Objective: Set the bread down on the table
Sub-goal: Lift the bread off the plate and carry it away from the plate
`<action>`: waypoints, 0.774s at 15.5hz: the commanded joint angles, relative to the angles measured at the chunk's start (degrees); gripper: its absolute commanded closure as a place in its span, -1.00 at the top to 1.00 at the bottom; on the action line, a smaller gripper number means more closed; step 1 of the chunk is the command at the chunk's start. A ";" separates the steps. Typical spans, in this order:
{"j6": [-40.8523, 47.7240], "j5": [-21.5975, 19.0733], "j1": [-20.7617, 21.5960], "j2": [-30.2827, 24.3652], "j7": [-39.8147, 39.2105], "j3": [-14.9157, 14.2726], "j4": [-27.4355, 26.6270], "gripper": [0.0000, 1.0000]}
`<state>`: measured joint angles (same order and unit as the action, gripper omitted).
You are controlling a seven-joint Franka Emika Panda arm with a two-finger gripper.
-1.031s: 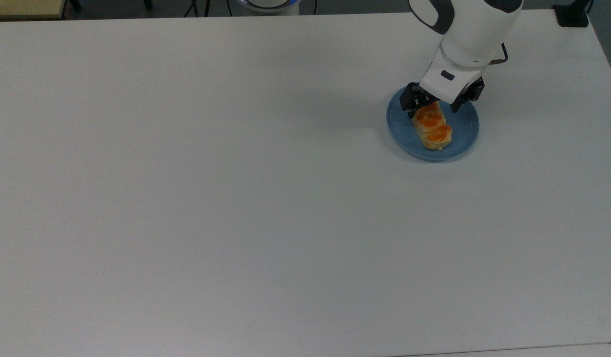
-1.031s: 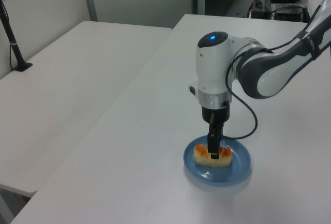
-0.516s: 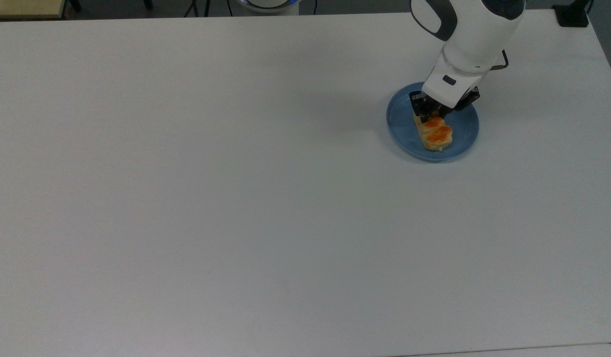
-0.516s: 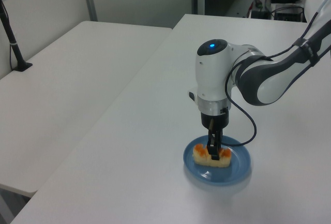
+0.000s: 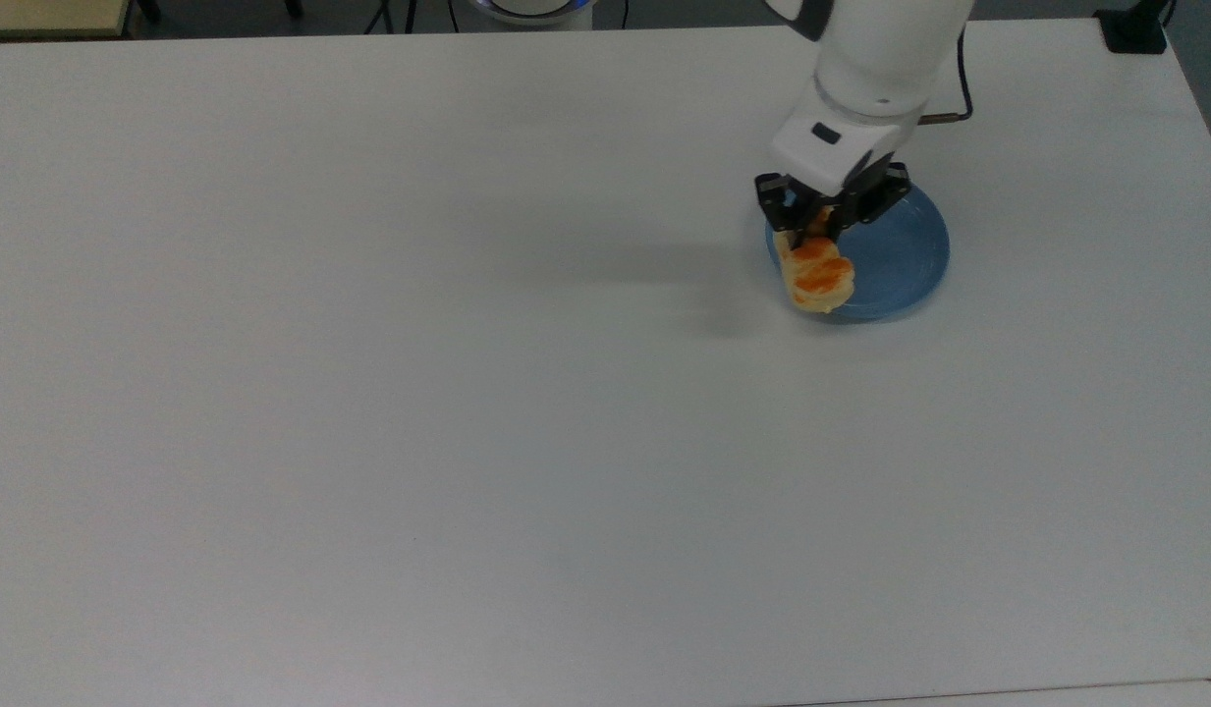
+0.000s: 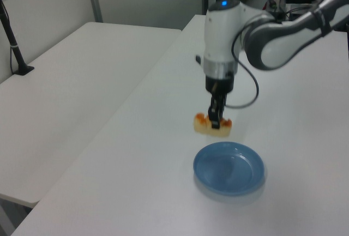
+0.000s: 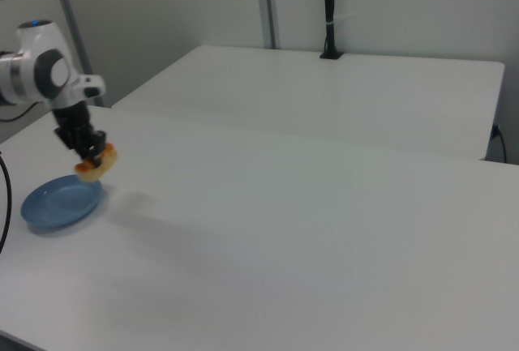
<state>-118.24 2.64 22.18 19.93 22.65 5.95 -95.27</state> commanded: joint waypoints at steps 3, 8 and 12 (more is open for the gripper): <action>1.08 0.70 -11.78 -1.56 -11.03 -0.32 -0.97 -0.37; 0.38 3.60 -15.05 3.09 -17.38 -3.66 -1.15 -0.31; -0.06 6.50 -16.02 6.08 -17.38 -3.84 -0.98 -0.31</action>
<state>-117.83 7.40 6.00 24.92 5.75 2.56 -96.38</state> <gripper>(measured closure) 0.656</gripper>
